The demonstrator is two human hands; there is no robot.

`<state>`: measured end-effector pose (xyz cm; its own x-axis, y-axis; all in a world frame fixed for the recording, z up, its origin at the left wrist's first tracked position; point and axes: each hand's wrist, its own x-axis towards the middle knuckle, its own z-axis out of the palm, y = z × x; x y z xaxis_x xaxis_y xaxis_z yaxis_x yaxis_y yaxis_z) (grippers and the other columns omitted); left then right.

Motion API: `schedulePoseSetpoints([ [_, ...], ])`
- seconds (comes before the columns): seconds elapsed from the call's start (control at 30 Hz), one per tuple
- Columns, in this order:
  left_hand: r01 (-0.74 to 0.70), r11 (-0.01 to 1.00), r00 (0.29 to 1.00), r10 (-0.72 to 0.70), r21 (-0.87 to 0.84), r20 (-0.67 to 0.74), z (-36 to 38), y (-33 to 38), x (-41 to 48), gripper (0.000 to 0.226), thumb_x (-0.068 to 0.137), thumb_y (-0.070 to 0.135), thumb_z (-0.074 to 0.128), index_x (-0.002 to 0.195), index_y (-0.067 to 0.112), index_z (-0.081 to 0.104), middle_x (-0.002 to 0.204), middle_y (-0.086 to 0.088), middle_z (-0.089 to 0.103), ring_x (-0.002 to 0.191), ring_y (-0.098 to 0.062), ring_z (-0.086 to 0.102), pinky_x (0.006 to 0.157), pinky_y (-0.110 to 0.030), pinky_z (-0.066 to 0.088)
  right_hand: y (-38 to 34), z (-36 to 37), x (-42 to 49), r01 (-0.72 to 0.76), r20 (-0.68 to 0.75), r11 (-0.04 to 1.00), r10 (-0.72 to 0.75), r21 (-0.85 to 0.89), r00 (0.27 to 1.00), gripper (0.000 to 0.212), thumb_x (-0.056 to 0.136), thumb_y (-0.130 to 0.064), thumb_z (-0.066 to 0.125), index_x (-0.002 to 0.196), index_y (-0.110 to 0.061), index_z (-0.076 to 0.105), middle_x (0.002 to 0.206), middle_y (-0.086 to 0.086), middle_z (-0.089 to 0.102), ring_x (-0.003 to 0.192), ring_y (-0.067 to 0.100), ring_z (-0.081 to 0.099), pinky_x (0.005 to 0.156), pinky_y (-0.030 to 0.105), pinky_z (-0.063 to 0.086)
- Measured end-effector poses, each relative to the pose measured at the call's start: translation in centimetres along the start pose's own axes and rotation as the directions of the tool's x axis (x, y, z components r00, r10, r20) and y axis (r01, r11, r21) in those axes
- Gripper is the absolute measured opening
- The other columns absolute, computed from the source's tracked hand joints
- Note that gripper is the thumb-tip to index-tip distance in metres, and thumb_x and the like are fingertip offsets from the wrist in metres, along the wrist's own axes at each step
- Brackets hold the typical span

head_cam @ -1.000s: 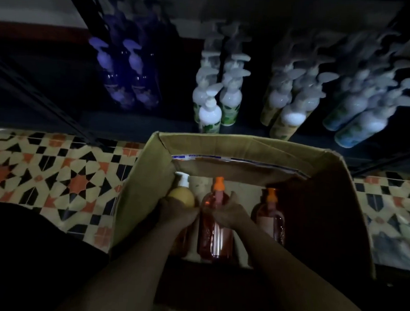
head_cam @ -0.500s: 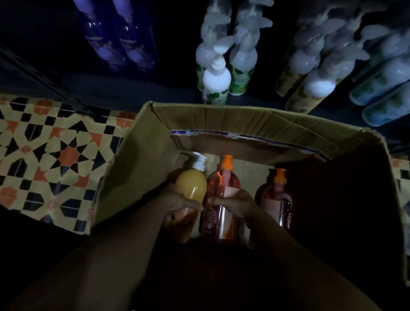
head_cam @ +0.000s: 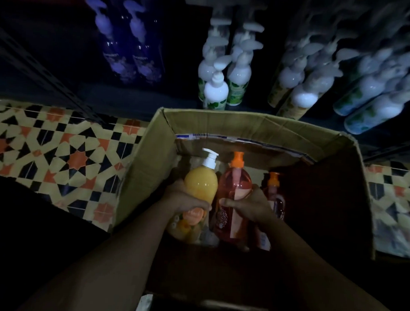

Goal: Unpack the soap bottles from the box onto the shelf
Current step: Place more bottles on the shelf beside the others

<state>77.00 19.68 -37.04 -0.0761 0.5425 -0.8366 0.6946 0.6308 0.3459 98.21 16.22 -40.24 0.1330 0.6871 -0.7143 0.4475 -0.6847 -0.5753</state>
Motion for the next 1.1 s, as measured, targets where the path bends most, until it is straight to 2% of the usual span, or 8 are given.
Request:
schedulePoseSetpoints([
  [0.1, -0.087, 0.996, 0.995, 0.086, -0.023, -0.04, -1.0, 1.2, -1.7, 0.123, 0.022, 0.054, 0.09, 0.134, 0.023, 0.049, 0.128, -0.001, 0.058, 0.112, -0.023, 0.058, 0.092, -0.039, 0.053, -0.5, -1.3, -1.2, 0.055, -0.04, 0.998, -0.055, 0.018, 0.998, 0.089, 0.028, -0.068, 0.092, 0.102, -0.026, 0.066, 0.097, -0.01, 0.072, 0.095, 0.011, 0.069, 0.085, 0.036, 0.058],
  [0.17, -0.151, 0.988, 0.986, 0.148, -0.039, -0.074, -1.7, 2.0, -3.3, 0.117, 0.029, 0.05, 0.093, 0.135, 0.025, 0.048, 0.13, 0.0, 0.056, 0.114, -0.023, 0.057, 0.093, -0.039, 0.051, -2.7, -2.3, -4.2, 0.081, -0.054, 0.996, -0.08, 0.029, 0.995, 0.059, 0.047, -0.039, 0.098, 0.091, -0.027, 0.061, 0.091, -0.014, 0.066, 0.091, 0.008, 0.066, 0.082, 0.025, 0.055],
  [0.23, -0.224, 0.973, 0.97, 0.217, -0.057, -0.11, -2.7, 2.8, -5.1, 0.111, 0.038, 0.045, 0.095, 0.137, 0.027, 0.045, 0.129, 0.001, 0.054, 0.114, -0.022, 0.055, 0.092, -0.039, 0.05, -3.7, -3.2, -5.7, 0.149, -0.083, 0.986, -0.143, 0.071, 0.986, 0.053, 0.057, -0.02, 0.096, 0.093, -0.026, 0.057, 0.092, -0.013, 0.064, 0.085, 0.001, 0.062, 0.072, 0.012, 0.049],
  [0.33, -0.342, 0.938, 0.925, 0.326, -0.055, -0.194, -4.8, 4.0, -8.4, 0.109, 0.041, 0.045, 0.096, 0.136, 0.029, 0.047, 0.122, 0.003, 0.056, 0.109, -0.02, 0.055, 0.086, -0.033, 0.048, -5.7, -4.0, -7.8, 0.212, -0.159, 0.971, -0.193, 0.114, 0.968, 0.087, 0.046, -0.034, 0.099, 0.118, -0.019, 0.053, 0.11, -0.007, 0.065, 0.099, 0.009, 0.063, 0.087, 0.024, 0.051],
  [0.4, -0.439, 0.895, 0.877, 0.407, -0.082, -0.255, -6.3, 4.7, -11.0, 0.097, 0.043, 0.042, 0.097, 0.128, 0.029, 0.052, 0.113, 0.006, 0.059, 0.102, -0.018, 0.058, 0.083, -0.03, 0.047, -7.2, -4.9, -9.5, 0.306, -0.21, 0.94, -0.272, 0.151, 0.939, 0.099, 0.034, -0.047, 0.098, 0.12, -0.021, 0.056, 0.109, -0.008, 0.069, 0.099, 0.009, 0.066, 0.094, 0.032, 0.053],
  [0.53, -0.61, 0.786, 0.764, 0.55, -0.101, -0.337, -8.9, 6.0, -15.9, 0.089, 0.039, 0.045, 0.097, 0.117, 0.033, 0.054, 0.107, 0.012, 0.063, 0.1, -0.015, 0.062, 0.086, -0.036, 0.053, -10.6, -6.9, -13.5, 0.454, -0.281, 0.862, -0.388, 0.225, 0.878, 0.096, 0.034, -0.044, 0.099, 0.119, -0.025, 0.058, 0.106, -0.006, 0.074, 0.097, 0.009, 0.071, 0.092, 0.041, 0.056],
  [0.83, -0.846, 0.528, 0.445, 0.624, -0.073, -0.643, -13.9, 8.9, -25.6, 0.093, 0.028, 0.058, 0.091, 0.111, 0.034, 0.059, 0.102, 0.015, 0.068, 0.094, -0.006, 0.066, 0.083, -0.036, 0.057, -19.9, -10.8, -22.8, 0.783, -0.49, 0.581, -0.628, 0.223, 0.605, 0.09, 0.043, -0.042, 0.095, 0.123, -0.027, 0.058, 0.11, -0.006, 0.073, 0.099, 0.011, 0.071, 0.091, 0.045, 0.056],
  [1.1, -0.937, 0.344, 0.185, 0.643, 0.065, -0.743, -20.2, 14.1, -32.5, 0.087, 0.028, 0.058, 0.09, 0.108, 0.042, 0.059, 0.101, 0.017, 0.069, 0.094, -0.001, 0.065, 0.082, -0.03, 0.056, -29.1, -15.2, -27.8, 0.924, -0.544, 0.365, -0.755, 0.115, 0.366, 0.086, 0.054, -0.029, 0.097, 0.129, -0.033, 0.054, 0.118, -0.008, 0.069, 0.106, 0.009, 0.068, 0.091, 0.043, 0.056],
])
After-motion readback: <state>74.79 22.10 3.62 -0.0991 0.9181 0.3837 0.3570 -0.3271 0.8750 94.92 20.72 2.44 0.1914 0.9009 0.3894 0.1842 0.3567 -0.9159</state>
